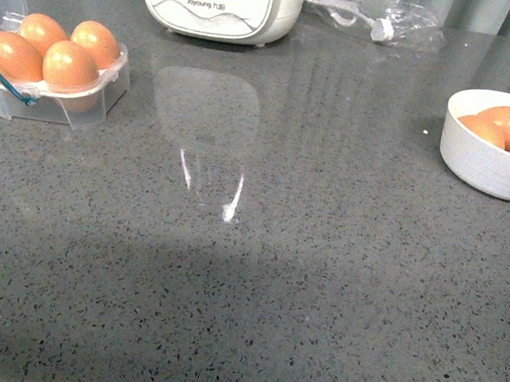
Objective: Put egg into box
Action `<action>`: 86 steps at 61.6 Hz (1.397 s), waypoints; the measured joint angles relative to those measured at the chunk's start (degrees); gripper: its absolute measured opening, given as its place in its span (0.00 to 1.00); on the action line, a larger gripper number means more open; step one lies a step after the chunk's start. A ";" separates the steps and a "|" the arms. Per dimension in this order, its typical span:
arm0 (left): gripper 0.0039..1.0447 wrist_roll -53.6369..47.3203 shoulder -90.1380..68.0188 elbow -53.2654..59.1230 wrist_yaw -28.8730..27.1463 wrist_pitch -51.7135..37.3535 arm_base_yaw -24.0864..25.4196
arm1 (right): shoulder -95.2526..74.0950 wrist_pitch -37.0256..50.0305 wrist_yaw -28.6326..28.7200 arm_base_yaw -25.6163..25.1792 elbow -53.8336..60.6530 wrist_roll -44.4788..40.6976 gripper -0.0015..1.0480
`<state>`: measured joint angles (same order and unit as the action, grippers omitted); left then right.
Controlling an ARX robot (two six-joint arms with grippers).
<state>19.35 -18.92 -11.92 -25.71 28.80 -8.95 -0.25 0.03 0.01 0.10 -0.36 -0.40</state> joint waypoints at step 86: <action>0.94 -25.31 -70.82 -40.48 34.62 -41.75 28.26 | 0.00 0.00 -0.07 0.00 0.00 0.02 0.93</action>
<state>-5.96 -89.73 -52.40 8.91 -12.95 19.31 -0.25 0.03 -0.05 0.10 -0.36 -0.38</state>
